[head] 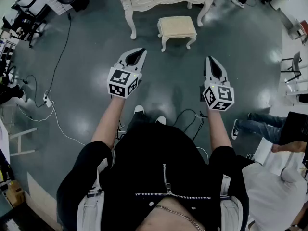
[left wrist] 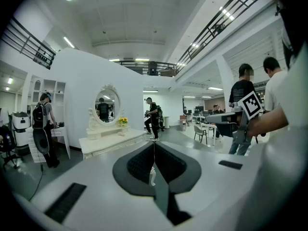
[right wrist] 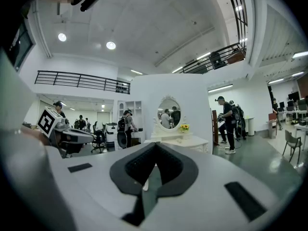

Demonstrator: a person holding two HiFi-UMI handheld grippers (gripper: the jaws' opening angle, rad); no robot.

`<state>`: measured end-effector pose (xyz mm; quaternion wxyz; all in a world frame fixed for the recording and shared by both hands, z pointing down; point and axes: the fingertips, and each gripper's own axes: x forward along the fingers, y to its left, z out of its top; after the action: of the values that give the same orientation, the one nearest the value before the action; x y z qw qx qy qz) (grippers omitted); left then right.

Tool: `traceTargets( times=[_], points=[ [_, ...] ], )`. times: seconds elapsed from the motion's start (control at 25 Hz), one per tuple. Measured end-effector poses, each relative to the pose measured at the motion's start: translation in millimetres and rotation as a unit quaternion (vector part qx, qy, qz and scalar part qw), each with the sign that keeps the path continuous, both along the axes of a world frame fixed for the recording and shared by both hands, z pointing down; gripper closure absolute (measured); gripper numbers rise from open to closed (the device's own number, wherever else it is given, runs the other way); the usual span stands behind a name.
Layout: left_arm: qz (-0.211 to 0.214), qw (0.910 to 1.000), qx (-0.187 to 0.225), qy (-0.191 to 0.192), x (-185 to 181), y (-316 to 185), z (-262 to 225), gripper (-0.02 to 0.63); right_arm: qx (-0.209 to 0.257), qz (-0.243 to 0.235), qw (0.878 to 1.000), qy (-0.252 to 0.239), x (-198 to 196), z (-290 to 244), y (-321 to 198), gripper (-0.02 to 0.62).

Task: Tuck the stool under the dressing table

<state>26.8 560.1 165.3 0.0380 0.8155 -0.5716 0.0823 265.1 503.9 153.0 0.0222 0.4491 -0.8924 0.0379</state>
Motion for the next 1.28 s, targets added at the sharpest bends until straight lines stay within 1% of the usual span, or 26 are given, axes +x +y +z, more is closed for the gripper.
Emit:
traceTargets(
  times=[0.12, 0.32, 0.52, 0.68, 1.0, 1.28],
  points=[
    [-0.004, 1.0000, 0.000, 0.002, -1, 5, 1, 0.584, 0.010, 0.003, 1.000, 0.001, 0, 0, 6, 0.591],
    [-0.010, 0.9999, -0.003, 0.004, 1, 17, 4, 0.584, 0.003, 0.006, 1.000, 0.007, -1, 3, 13, 0.591],
    [-0.014, 0.9999, -0.006, 0.007, -1, 22, 7, 0.584, -0.005, -0.007, 1.000, 0.006, -14, 9, 16, 0.589],
    [-0.013, 0.9999, -0.006, 0.010, -3, 15, 8, 0.584, -0.009, -0.015, 1.000, 0.011, -25, 13, 14, 0.589],
    [0.003, 0.9998, -0.009, 0.016, -18, -34, 17, 0.584, -0.015, -0.006, 1.000, 0.015, -48, 21, -23, 0.589],
    [0.029, 0.9994, -0.009, 0.020, -53, -119, 20, 0.584, -0.018, 0.005, 1.000, 0.023, -91, 22, -93, 0.589]
  ],
)
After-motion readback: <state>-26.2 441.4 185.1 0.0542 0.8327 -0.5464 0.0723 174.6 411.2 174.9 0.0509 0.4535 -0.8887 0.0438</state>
